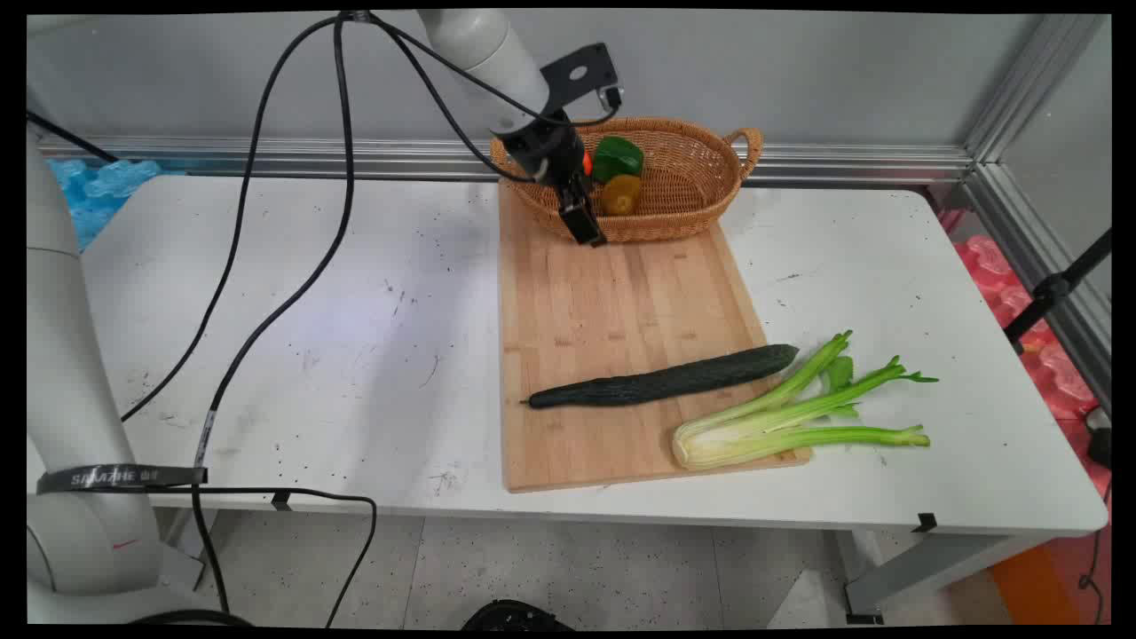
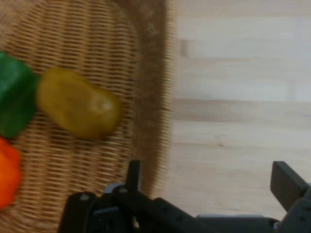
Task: Pick up the potato from the vegetable basket
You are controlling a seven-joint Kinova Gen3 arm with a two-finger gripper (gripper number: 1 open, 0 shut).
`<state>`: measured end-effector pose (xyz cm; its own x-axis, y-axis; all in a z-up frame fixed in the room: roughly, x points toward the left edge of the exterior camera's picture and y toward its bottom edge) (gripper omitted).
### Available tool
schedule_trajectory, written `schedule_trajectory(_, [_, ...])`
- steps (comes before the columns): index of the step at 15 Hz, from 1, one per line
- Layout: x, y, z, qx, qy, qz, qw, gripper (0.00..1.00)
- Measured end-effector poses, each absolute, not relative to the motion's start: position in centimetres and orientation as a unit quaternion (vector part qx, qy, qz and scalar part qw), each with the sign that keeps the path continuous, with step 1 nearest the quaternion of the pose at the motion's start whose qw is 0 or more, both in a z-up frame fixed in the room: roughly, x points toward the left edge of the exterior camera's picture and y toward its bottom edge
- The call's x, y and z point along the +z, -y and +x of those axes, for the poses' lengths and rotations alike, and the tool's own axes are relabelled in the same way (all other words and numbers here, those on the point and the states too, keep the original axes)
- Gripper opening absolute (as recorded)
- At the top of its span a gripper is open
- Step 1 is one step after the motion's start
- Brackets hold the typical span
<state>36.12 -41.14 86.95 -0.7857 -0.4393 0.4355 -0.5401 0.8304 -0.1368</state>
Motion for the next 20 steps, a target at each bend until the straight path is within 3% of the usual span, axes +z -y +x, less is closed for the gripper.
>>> schedule_trajectory(9, [86.0,48.9,37.2,0.173,0.916,0.278,0.23,1.0])
schedule_trajectory(20, [81.7,51.8,36.8,0.177,0.87,0.384,0.254,1.0])
